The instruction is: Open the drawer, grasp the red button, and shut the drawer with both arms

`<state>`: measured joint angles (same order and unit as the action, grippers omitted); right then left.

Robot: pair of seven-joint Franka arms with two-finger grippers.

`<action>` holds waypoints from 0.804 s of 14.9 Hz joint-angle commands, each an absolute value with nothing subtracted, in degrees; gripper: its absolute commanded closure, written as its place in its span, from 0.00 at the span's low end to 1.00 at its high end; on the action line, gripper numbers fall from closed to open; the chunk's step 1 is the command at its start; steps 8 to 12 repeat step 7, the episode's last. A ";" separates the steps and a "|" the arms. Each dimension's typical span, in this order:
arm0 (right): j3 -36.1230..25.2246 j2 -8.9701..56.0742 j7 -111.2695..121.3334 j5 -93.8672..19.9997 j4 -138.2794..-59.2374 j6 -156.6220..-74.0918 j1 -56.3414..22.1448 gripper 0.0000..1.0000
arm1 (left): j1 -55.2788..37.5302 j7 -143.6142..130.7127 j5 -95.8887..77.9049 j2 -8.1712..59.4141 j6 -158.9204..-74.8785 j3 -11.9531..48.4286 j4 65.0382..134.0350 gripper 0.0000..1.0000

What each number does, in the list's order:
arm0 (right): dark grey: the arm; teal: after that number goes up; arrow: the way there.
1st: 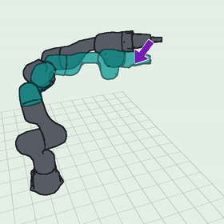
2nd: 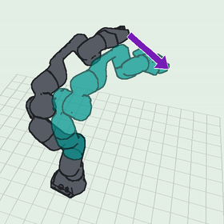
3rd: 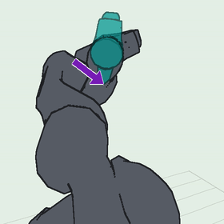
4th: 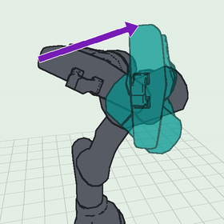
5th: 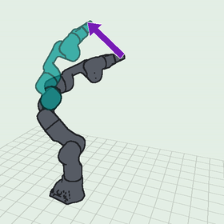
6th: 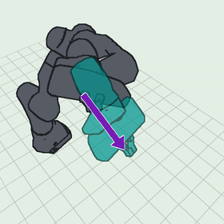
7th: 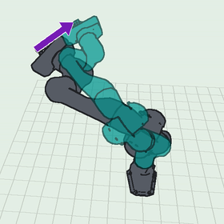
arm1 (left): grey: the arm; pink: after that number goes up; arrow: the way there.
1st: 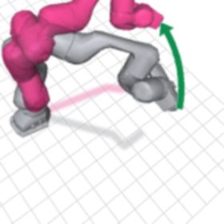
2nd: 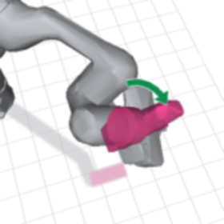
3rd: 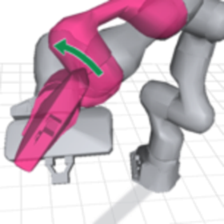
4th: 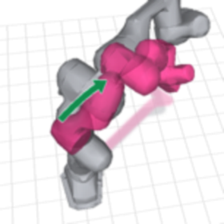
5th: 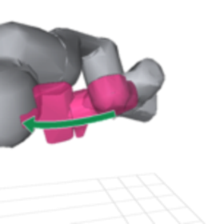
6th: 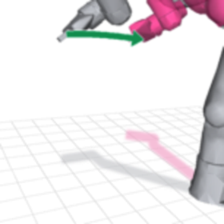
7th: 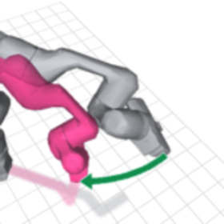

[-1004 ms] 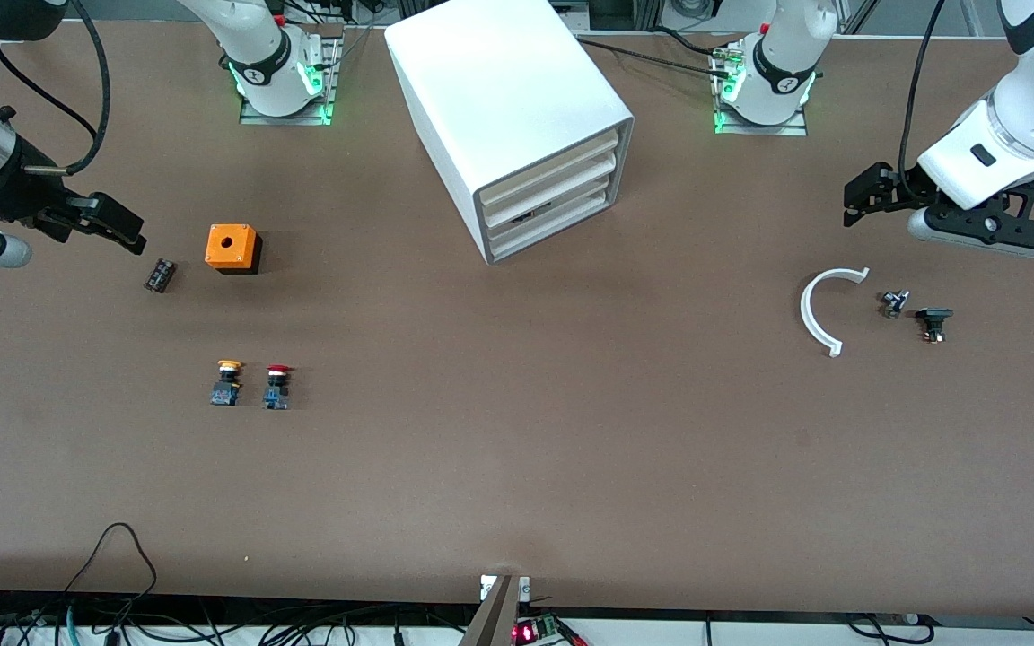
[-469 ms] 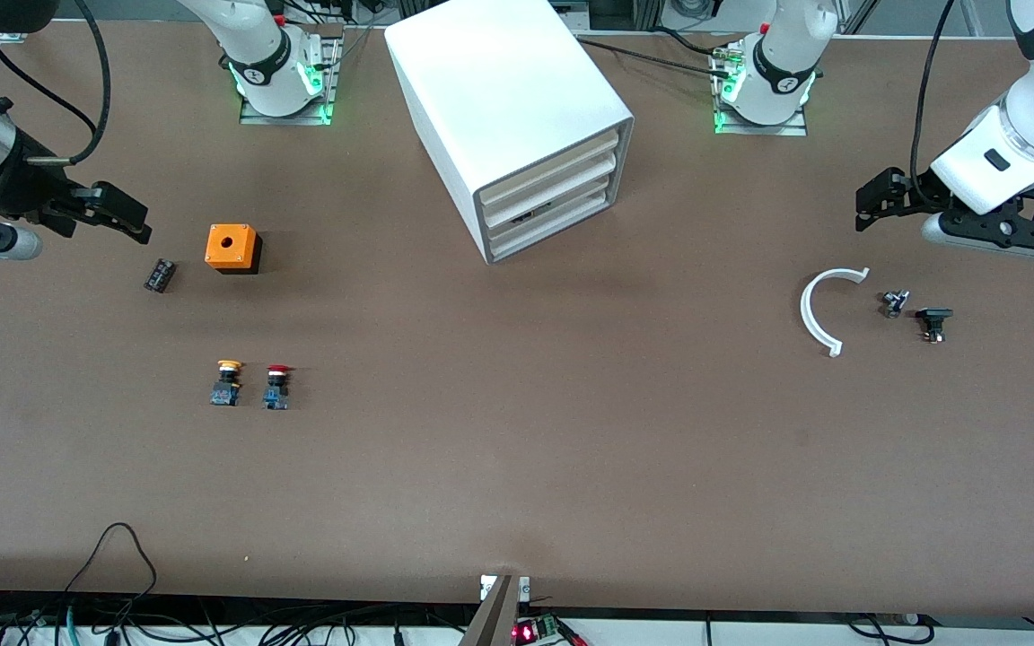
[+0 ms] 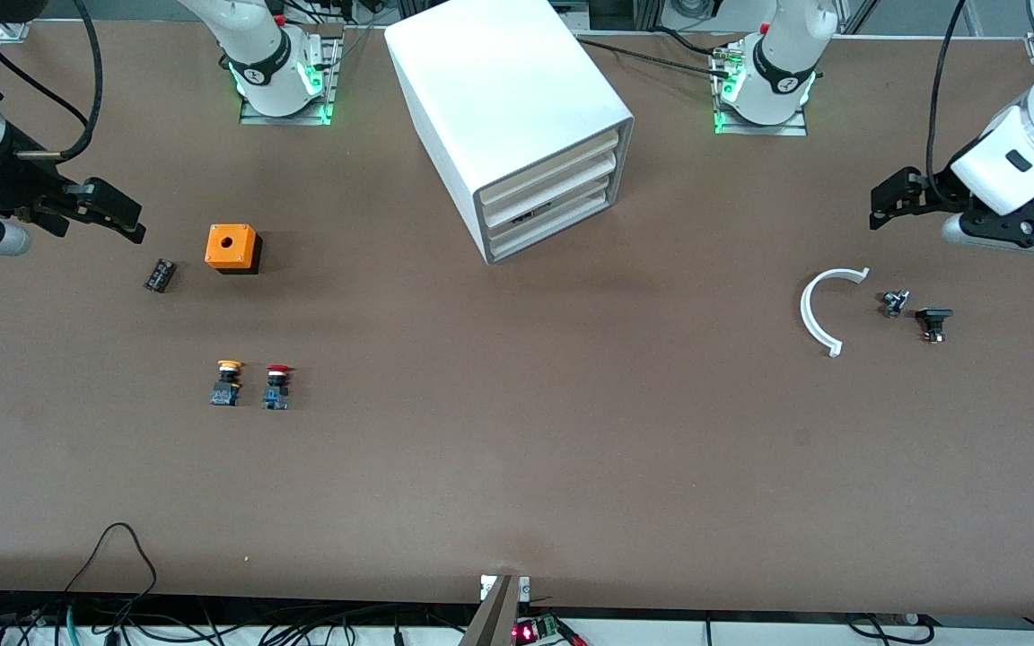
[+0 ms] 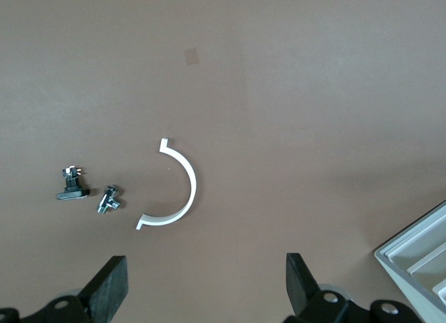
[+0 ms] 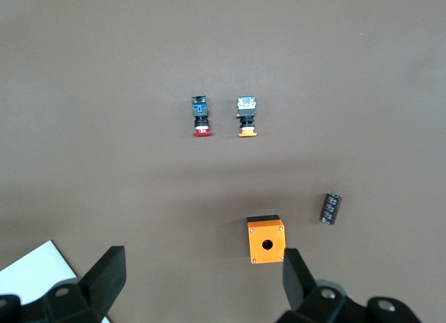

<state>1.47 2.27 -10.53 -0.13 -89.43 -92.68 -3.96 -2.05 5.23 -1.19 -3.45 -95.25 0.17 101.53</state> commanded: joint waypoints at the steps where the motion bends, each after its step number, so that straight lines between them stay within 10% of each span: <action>1: 1.49 2.81 -9.76 -0.44 -87.89 -91.23 -3.69 0.00 | -2.20 6.86 -0.26 -4.22 -95.01 0.26 101.70 0.00; 12: 1.49 2.81 -9.84 -0.44 -87.89 -91.14 -3.60 0.00 | -2.37 6.77 -0.18 -3.16 -96.24 0.26 100.37 0.00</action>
